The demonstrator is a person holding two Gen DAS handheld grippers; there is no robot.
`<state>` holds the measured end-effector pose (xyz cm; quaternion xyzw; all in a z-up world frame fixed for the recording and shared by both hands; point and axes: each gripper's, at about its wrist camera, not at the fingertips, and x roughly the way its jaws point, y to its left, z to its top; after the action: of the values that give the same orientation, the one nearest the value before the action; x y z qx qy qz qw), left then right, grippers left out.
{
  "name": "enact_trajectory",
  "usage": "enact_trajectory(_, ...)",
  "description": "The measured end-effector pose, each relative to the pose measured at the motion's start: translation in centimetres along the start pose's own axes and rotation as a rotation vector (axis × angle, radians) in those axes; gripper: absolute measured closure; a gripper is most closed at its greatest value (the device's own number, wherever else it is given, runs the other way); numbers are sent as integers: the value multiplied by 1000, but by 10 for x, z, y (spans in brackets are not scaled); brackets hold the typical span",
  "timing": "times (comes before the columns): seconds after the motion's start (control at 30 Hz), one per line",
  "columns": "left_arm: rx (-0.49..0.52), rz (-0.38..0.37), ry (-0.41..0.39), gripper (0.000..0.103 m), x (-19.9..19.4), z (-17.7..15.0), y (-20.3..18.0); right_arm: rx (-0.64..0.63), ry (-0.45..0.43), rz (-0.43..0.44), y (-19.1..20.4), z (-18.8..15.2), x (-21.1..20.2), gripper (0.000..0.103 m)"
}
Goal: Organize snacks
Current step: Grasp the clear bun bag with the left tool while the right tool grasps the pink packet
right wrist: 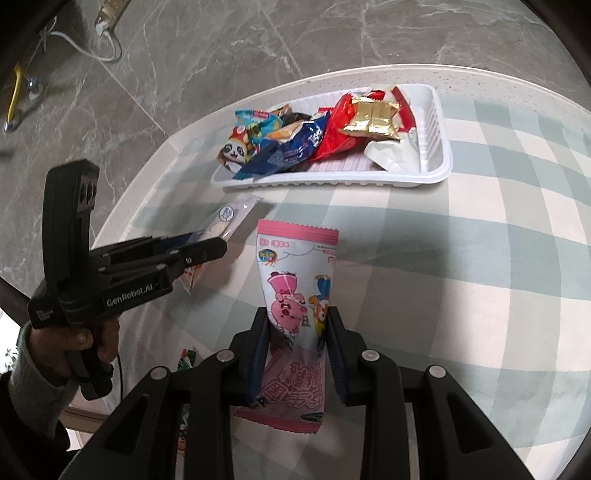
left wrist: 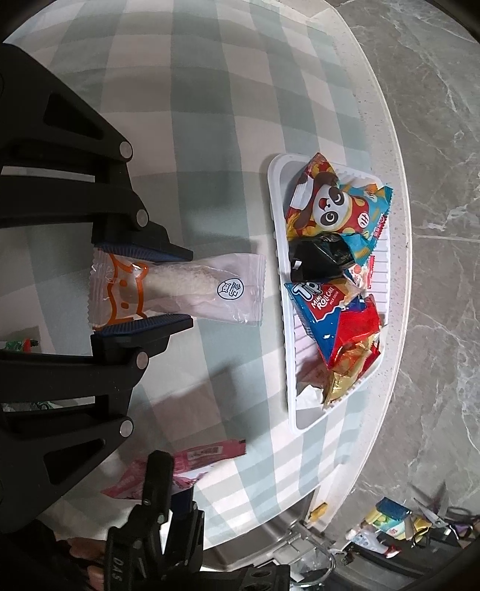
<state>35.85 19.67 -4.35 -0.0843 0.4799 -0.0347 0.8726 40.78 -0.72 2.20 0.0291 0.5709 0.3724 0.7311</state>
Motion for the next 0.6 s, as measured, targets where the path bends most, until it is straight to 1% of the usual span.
enact_trajectory(0.6,-7,-34,-47,77,-28,14,1,61,-63,37,-8,24,-19,71)
